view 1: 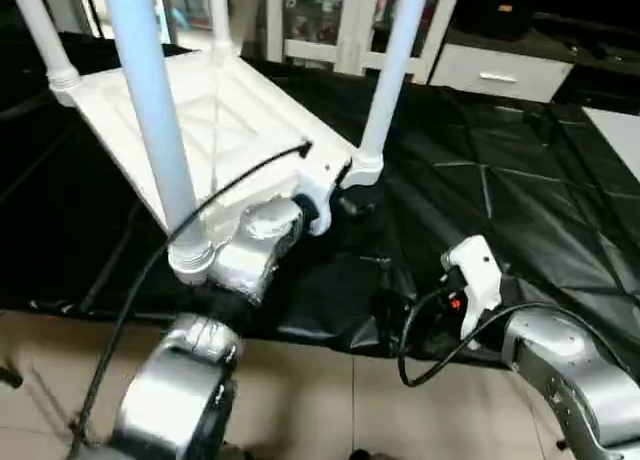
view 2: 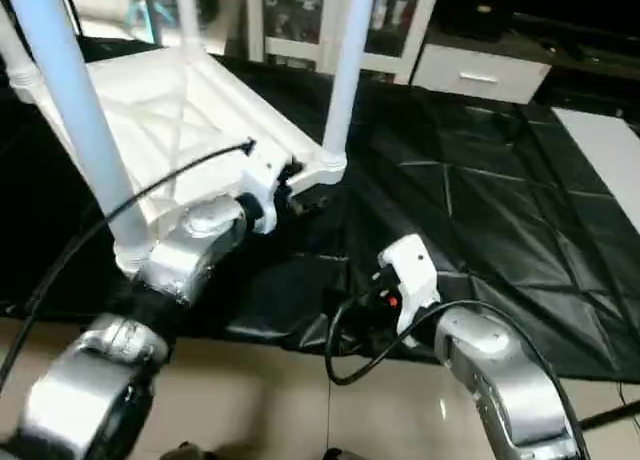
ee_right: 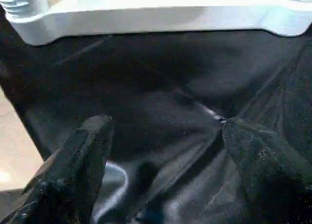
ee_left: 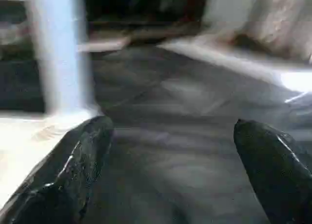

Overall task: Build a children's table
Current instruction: Rotate leg to tighten

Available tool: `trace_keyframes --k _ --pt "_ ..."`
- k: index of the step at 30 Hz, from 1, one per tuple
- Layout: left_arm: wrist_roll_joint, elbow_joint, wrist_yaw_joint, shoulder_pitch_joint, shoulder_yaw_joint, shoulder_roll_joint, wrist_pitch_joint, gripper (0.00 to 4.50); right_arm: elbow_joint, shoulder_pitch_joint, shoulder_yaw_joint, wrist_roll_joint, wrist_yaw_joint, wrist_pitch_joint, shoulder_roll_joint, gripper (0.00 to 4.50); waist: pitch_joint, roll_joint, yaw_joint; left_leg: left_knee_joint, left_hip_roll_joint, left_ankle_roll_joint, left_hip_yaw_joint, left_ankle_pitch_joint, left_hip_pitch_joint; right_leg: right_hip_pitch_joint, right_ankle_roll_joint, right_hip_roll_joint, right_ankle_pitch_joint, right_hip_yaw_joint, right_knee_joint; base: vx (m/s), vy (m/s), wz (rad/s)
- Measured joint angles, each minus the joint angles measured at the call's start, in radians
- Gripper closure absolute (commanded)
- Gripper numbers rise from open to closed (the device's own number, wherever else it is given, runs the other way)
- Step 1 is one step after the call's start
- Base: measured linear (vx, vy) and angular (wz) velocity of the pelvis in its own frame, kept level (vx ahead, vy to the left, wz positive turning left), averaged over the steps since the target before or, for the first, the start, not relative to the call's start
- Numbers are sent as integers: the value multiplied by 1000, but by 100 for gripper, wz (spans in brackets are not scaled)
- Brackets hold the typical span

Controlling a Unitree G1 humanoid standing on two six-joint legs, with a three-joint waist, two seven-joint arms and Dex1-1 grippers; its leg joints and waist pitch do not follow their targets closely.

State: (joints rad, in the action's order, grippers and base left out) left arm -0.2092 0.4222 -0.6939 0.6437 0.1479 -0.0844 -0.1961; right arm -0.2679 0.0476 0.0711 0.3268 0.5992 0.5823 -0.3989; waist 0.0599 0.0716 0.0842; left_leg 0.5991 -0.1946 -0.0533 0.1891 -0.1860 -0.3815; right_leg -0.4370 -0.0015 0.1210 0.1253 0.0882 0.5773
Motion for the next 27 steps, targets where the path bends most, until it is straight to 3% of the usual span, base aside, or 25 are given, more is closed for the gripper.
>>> trace_keyframes --k 3,5,10,12,18,23,24,25,26,27 --pt "-73 -262 -59 -158 36 -94 -112 4 -4 -4 -9 16 9 -6 4 59 0 -5 1 0 -7 -7 4 -3 4 2 3 -4 2 0 2 0 0 0" --pt "-76 -372 -54 -235 32 -138 -141 4 -9 -7 -10 21 11 -9 14 59 0 -10 0 0 -11 -10 6 -2 7 4 5 -8 4 -1 1 0 0 0" --pt "-120 -637 -16 -468 -54 -165 -161 4 -30 -16 -9 31 -3 -29 46 59 -1 -20 -3 -1 -12 -13 4 -2 12 10 8 -10 5 -2 -1 0 0 0" --pt "-148 -682 -13 -509 -84 -178 -171 4 -31 -20 -7 31 -6 -31 49 59 -1 -21 -7 0 -11 -13 1 -2 14 15 9 -10 6 0 -3 0 0 0" --pt "-228 -740 -42 -668 -215 -261 -184 4 -31 -38 1 28 -5 -45 56 59 1 -30 -53 -2 -12 -13 -24 -2 15 38 11 -17 7 22 -40 0 0 0" --pt "-230 -724 -27 -682 -286 -258 -139 4 -31 -40 6 26 -6 -47 57 59 9 -40 -72 -4 -12 -12 -36 -2 23 61 10 -19 8 36 -64 0 0 0" --pt "-230 -720 -16 -682 -299 -260 -131 4 -30 -41 6 25 -6 -48 59 59 14 -43 -75 -10 -12 -12 -34 -2 24 67 8 -20 13 36 -57 -81 -15 7" --pt "-230 -718 -12 -684 -303 -267 -126 4 -30 -42 7 25 -6 -48 62 59 18 -41 -73 -16 -13 -12 -29 -2 30 66 5 -21 50 33 -20 -81 -15 7" --pt "-230 -717 -10 -680 -299 -272 -125 4 -31 -52 5 25 -6 -51 62 59 17 -30 -59 -21 -15 -12 -9 -2 35 61 -7 -21 92 14 43 -68 -73 20" --pt "-223 -720 -2 -684 -299 -276 -117 4 -27 -50 7 23 -7 -51 62 59 11 8 -29 -16 -10 -13 23 -3 45 55 11 -21 126 -31 98 64 -147 24"
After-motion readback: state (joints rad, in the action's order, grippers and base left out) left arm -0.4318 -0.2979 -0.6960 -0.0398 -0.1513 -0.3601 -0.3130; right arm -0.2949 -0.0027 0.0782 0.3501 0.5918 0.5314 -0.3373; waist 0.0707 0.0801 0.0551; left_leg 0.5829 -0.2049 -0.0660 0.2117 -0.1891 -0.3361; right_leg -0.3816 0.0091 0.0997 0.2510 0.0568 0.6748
